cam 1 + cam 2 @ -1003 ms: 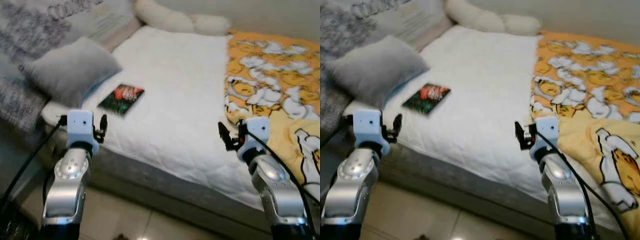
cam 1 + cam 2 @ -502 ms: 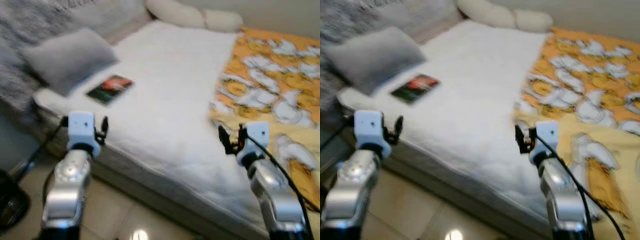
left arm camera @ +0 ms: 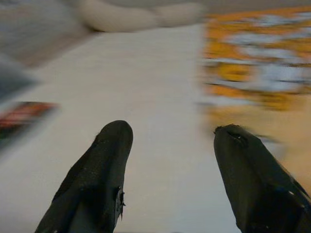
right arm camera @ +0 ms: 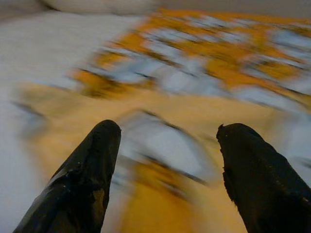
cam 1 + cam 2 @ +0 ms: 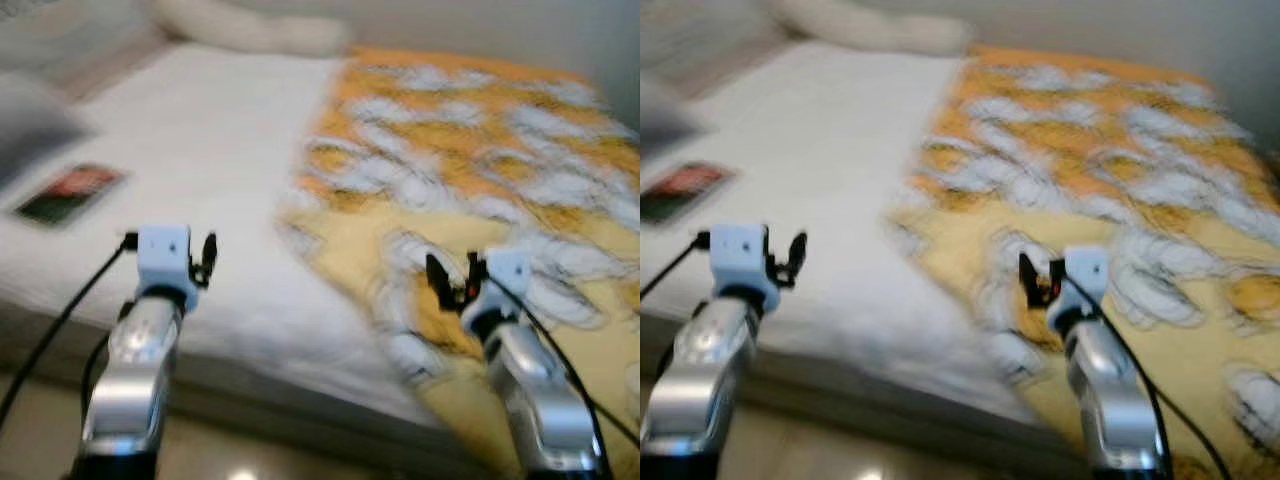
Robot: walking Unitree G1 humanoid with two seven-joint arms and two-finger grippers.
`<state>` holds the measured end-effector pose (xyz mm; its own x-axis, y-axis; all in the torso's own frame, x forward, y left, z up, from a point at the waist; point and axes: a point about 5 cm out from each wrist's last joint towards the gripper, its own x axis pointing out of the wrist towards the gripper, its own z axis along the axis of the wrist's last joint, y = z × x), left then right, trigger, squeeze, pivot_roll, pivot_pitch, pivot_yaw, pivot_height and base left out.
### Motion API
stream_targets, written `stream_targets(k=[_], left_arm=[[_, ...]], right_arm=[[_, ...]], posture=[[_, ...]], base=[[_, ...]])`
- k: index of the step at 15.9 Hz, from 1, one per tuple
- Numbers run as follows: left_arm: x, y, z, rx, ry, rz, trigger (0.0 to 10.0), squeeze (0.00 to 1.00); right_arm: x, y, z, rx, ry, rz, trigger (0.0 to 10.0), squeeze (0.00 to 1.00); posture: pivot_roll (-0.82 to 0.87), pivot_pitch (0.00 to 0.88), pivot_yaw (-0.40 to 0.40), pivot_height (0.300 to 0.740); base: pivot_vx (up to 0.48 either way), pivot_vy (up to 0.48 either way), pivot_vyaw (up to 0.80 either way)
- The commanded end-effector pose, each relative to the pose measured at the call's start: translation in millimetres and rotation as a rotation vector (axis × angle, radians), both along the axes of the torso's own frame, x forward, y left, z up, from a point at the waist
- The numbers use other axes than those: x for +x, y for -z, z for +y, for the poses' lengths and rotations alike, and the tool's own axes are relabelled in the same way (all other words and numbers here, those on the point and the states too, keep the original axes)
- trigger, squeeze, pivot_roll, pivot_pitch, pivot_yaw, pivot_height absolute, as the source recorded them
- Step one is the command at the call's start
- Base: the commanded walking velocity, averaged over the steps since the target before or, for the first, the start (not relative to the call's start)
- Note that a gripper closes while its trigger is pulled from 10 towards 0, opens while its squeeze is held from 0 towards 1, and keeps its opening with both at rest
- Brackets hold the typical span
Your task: Clean up the room
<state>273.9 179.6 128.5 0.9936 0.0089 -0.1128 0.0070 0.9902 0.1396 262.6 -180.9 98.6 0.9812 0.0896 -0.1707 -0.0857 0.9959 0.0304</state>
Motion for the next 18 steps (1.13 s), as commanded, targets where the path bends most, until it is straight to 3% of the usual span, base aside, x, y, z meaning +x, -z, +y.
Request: stream_targets(k=[1, 9, 18], left_arm=[[-1.2, -2, 1.5, 0.015, 0.004, -0.005, 10.0, 0.46], [-4.4, -1, 2.0, 0.017, 0.0, -0.001, 10.0, 0.47], [-6.3, -2, 6.4, 0.029, -0.009, -0.003, 10.0, 0.47]], right_arm=[[-0.1, -1, 0.0, -0.002, 0.007, -0.001, 10.0, 0.0], [4.8, -3, -1.0, -0.058, -0.065, 0.005, 10.0, 0.0], [9.9, 0, 10.8, -0.105, -0.192, 0.02, 10.0, 0.0]], posture=[[-0.08, 0.0, 0.008, 0.74], [-0.07, 0.0, 0.002, 0.74], [-0.07, 0.0, 0.003, 0.74]], base=[[0.0, -0.48, 0.0], [0.0, -0.48, 0.0], [0.0, -0.48, 0.8]])
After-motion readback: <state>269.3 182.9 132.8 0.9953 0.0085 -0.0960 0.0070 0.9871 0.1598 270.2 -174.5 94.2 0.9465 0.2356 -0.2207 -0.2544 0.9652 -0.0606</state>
